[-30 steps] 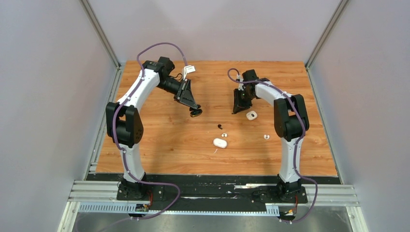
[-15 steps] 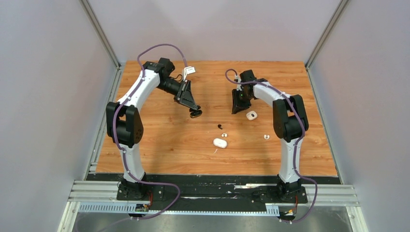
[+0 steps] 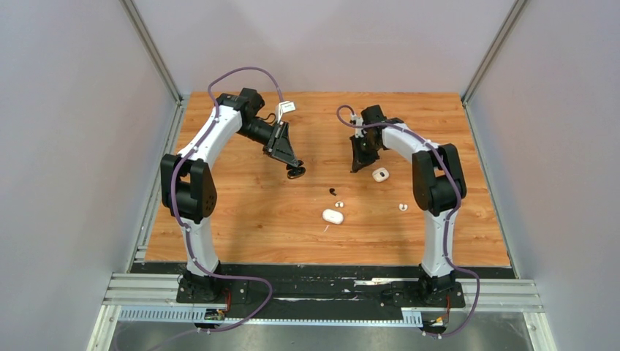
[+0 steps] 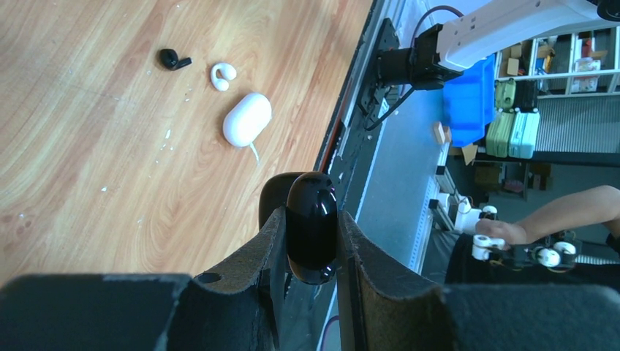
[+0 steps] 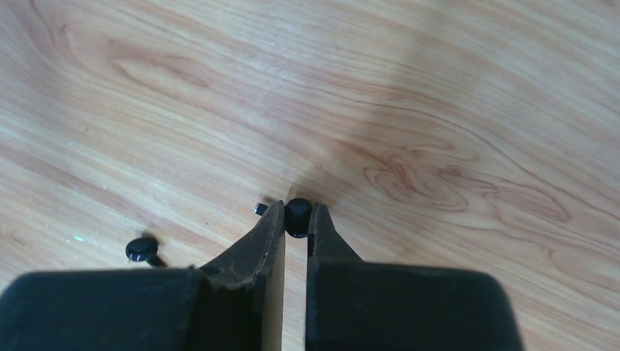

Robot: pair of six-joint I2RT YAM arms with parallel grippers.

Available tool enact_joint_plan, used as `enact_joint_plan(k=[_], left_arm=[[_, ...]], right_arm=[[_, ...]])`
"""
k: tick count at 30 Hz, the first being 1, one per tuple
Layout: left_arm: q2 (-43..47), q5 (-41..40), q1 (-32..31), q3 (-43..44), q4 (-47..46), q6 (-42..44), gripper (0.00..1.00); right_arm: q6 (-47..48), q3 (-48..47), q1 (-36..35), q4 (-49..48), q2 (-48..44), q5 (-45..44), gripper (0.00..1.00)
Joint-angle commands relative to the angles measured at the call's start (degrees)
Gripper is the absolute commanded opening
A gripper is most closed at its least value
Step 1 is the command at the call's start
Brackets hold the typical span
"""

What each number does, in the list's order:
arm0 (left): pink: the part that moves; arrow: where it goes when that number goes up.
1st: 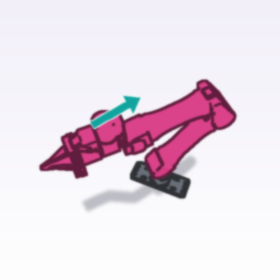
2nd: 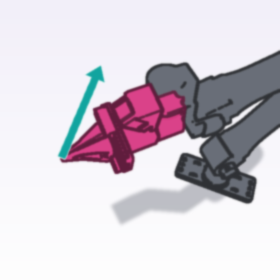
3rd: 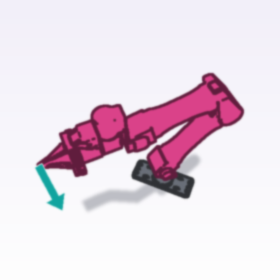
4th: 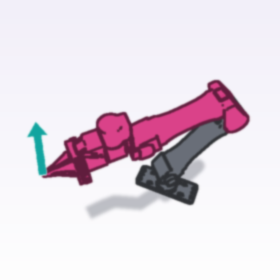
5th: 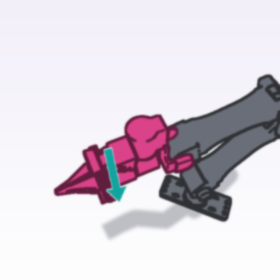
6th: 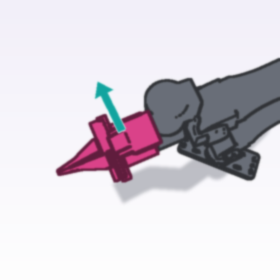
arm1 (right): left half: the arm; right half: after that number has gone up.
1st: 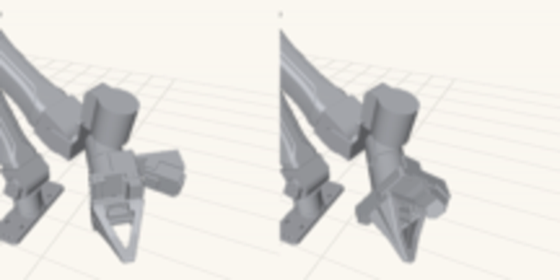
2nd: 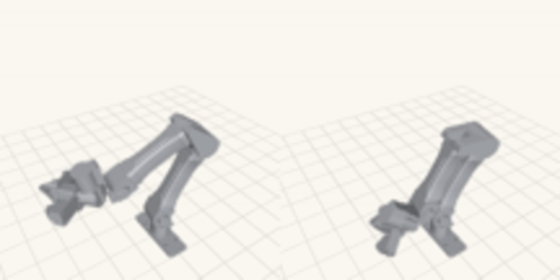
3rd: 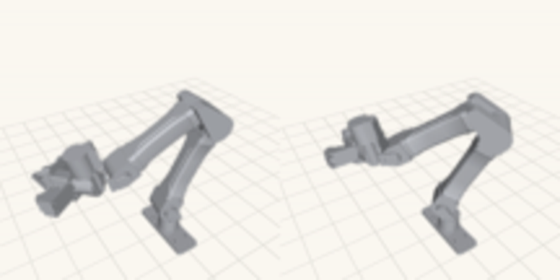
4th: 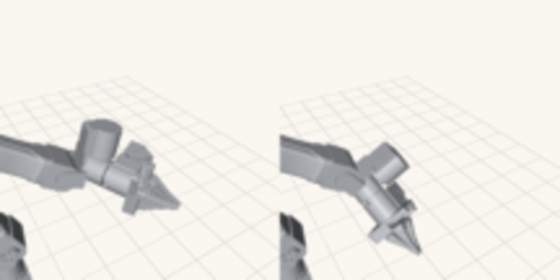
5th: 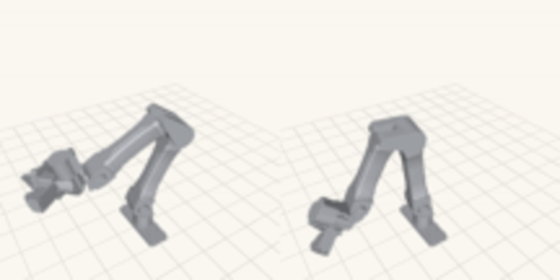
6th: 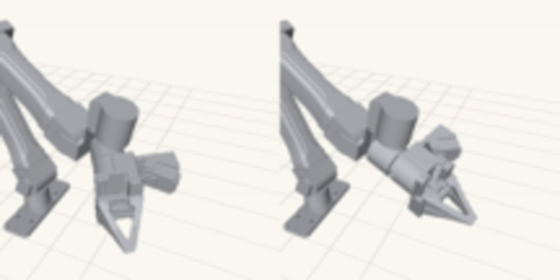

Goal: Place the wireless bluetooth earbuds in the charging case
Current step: Pick up the earbud from the center of the board, then place the earbud in the charging case.

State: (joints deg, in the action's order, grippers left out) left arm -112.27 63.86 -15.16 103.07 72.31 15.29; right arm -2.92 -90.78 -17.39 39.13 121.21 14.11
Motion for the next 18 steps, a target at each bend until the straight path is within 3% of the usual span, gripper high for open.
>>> enact_joint_plan(k=[1, 5, 14, 18], left_arm=[[3.2, -0.7, 0.3, 0.9, -1.4, -1.2, 0.00], [1.9, -1.6, 0.1, 1.9, -2.9, -2.8, 0.00], [-1.7, 1.4, -2.6, 6.5, -6.0, -6.4, 0.00], [-2.5, 1.9, -3.9, 9.1, -8.8, -9.2, 0.00]], right_arm=[[10.2, -7.1, -1.8, 3.8, -5.6, 2.5, 0.00], [18.6, -4.4, -1.9, -1.8, -15.6, 9.1, 0.00], [48.2, 22.8, -5.8, -36.2, -42.9, 23.4, 0.00], [59.0, 29.6, -10.5, -43.4, -48.4, 23.5, 0.00]])
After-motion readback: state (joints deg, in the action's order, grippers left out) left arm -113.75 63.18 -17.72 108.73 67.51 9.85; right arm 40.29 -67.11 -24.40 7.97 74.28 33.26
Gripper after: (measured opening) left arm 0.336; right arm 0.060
